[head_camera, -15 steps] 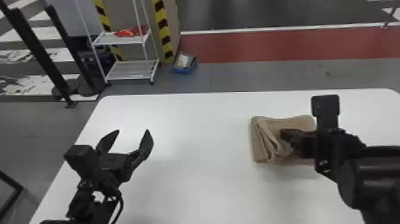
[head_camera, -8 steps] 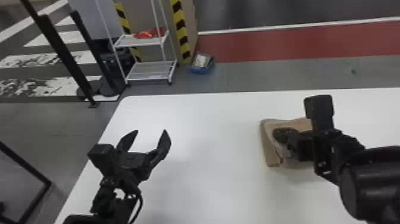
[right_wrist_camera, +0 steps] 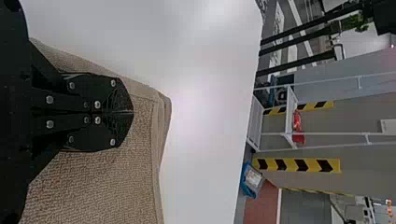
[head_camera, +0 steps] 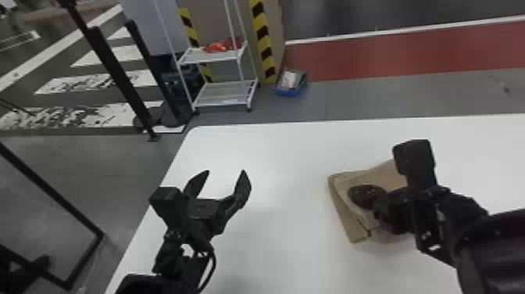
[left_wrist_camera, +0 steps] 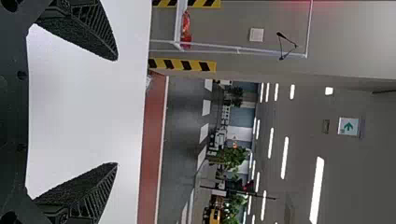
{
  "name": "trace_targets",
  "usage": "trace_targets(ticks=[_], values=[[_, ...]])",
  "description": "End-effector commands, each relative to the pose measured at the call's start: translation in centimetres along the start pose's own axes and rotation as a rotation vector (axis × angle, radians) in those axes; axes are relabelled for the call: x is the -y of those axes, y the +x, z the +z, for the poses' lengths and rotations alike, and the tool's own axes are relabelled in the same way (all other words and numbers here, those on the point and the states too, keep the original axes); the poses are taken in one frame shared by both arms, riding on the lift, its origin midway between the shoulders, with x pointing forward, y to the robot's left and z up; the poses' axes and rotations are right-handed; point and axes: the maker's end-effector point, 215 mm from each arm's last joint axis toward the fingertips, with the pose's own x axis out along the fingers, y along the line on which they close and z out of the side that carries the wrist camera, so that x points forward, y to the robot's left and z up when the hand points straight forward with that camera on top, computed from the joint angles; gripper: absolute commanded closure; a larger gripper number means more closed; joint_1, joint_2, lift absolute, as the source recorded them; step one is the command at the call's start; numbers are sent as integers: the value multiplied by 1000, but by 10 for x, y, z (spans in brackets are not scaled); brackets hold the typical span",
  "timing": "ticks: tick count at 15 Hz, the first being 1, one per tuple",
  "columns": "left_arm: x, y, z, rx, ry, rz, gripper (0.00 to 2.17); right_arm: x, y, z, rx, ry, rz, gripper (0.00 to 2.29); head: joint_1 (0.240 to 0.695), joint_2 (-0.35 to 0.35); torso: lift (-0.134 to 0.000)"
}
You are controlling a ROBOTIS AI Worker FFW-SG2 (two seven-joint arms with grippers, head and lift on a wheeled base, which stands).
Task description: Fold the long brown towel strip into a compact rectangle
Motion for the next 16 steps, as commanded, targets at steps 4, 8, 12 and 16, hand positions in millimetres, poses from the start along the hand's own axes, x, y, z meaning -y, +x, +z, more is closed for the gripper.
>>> trace_targets(ticks=[4, 8, 12, 16], values=[[0, 1, 0, 1, -3, 0, 73, 5, -47, 30, 135, 20, -13, 1922, 695, 349, -125], [5, 5, -3, -3, -10, -9, 73, 14, -72, -18, 63, 65, -20, 1926, 695, 310, -125], [4, 5, -3, -5, -5, -9, 73, 16, -67, -46, 45, 50, -38, 1922, 695, 295, -125], [4, 4, -3, -5, -1, -11, 73, 21, -64, -59, -4, 73, -42, 1922, 695, 287, -125]])
